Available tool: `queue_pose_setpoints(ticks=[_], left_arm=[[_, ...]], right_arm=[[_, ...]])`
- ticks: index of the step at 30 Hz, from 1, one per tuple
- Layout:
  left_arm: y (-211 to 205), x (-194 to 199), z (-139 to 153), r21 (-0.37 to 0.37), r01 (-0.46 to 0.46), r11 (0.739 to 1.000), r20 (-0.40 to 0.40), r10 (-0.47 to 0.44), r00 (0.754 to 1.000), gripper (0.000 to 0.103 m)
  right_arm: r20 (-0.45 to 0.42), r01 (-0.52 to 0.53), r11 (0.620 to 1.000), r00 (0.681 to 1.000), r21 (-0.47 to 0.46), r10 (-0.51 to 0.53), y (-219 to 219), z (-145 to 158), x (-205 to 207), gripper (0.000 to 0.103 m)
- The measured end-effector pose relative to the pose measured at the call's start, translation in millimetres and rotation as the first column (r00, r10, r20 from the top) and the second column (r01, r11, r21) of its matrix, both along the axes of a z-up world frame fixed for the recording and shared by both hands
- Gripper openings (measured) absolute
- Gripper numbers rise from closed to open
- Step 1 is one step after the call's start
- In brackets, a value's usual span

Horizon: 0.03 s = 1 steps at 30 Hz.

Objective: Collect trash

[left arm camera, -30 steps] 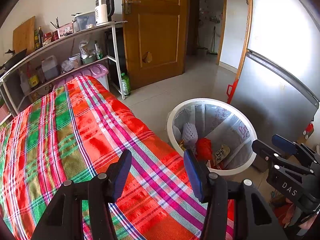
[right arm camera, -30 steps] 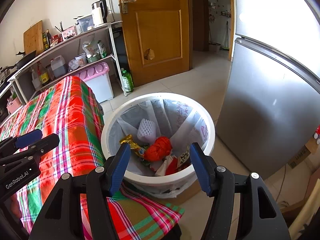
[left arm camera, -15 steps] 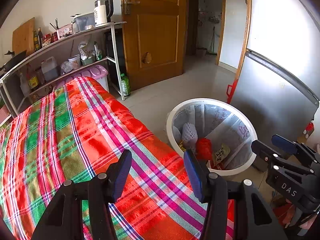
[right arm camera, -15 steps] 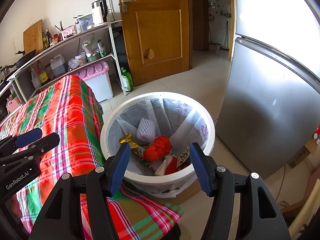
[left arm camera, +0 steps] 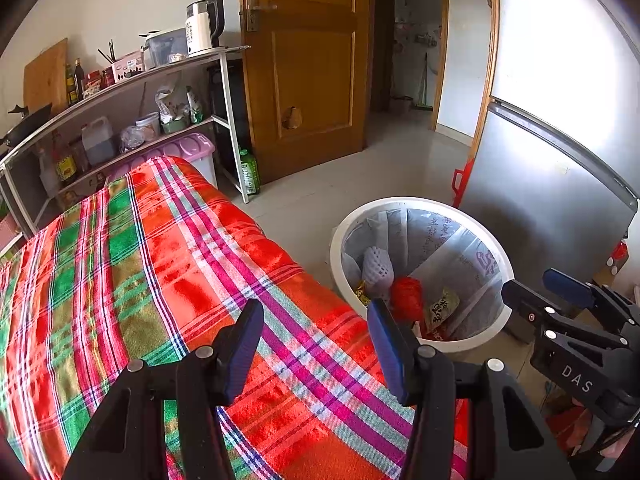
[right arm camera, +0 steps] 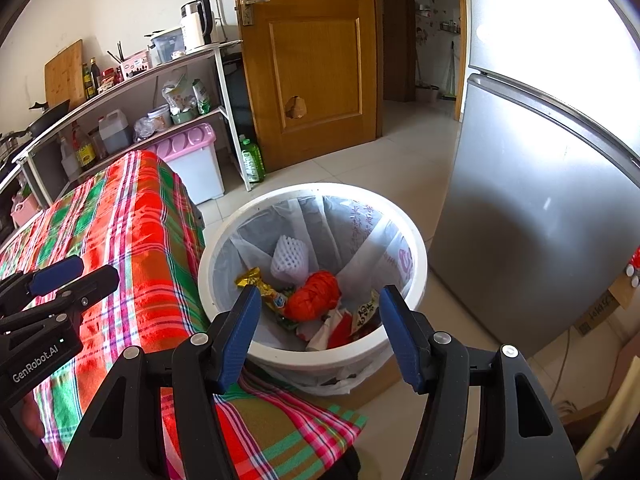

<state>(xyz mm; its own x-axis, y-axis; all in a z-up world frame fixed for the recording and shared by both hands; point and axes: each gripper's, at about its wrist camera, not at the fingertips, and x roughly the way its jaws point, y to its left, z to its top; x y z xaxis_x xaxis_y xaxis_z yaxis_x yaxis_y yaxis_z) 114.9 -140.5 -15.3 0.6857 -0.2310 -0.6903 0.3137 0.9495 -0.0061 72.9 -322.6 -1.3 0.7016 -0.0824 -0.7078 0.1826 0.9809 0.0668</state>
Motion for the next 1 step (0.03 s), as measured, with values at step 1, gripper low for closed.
queue_pose_setpoints(ticks=[1], left_arm=[[0.1, 0.4, -0.3, 0.000, -0.002, 1.000, -0.002, 0.002, 1.000, 0.054]], right_arm=[[-0.001, 0.000, 1.000, 1.000, 0.000, 0.000, -0.3, 0.0, 0.1, 0.062]])
